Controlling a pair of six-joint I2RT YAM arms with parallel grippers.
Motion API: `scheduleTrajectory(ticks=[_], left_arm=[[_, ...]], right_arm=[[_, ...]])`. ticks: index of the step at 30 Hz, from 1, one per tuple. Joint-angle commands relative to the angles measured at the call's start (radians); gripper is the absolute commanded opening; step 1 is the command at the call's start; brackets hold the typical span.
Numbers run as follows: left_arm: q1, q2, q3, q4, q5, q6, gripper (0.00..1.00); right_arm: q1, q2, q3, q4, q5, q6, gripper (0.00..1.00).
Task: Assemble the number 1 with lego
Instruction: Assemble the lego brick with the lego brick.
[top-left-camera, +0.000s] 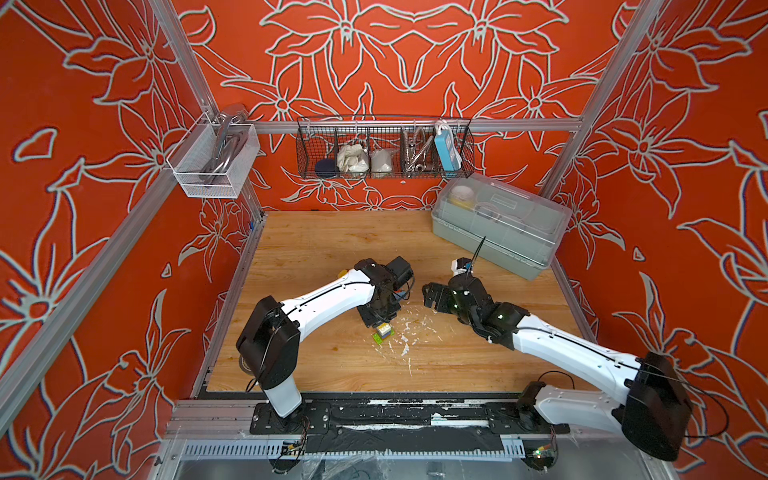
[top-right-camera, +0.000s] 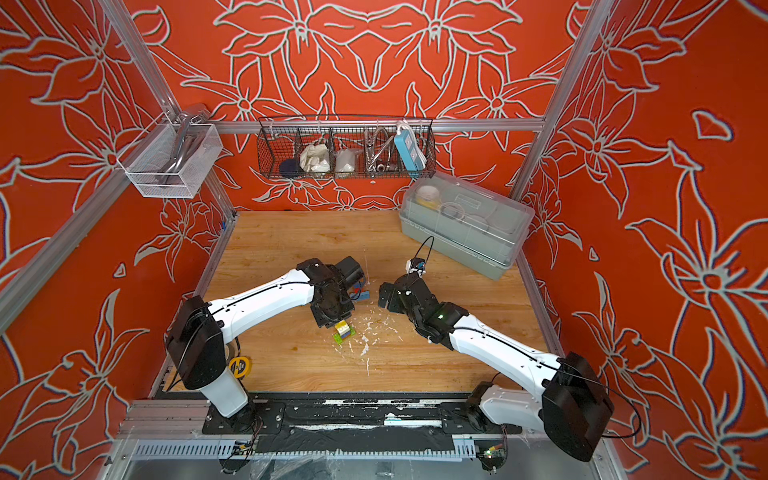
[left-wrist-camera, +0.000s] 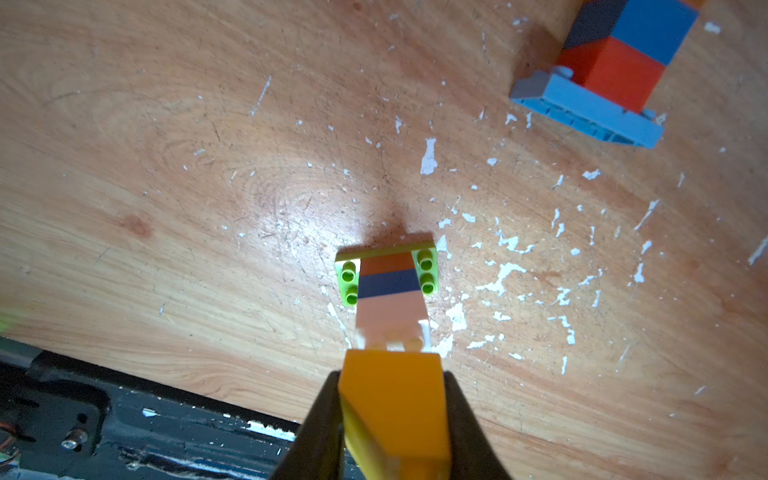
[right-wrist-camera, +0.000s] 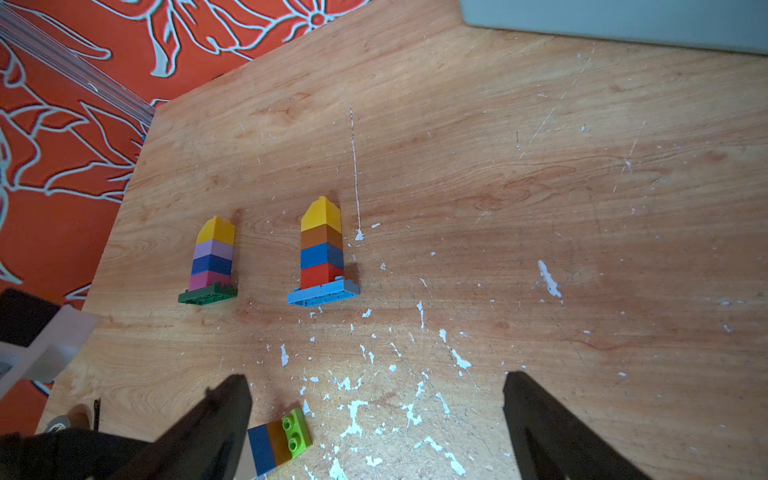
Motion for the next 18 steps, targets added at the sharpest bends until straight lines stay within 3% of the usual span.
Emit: scheduleTrajectory(ticks=[1, 18], left_arm=[[-0.011, 0.009, 0.005, -0.023, -0.004, -0.033, 0.13], [-0.010, 0.035, -0.044, 0.026, 0.001, -0.065, 0.13]], right_arm=[[-0.006, -0.020, 0.015, -0.007, 0.010, -0.006, 0.99], [-0.005, -0.033, 0.011, -0.007, 0.015, -0.009, 1.00]])
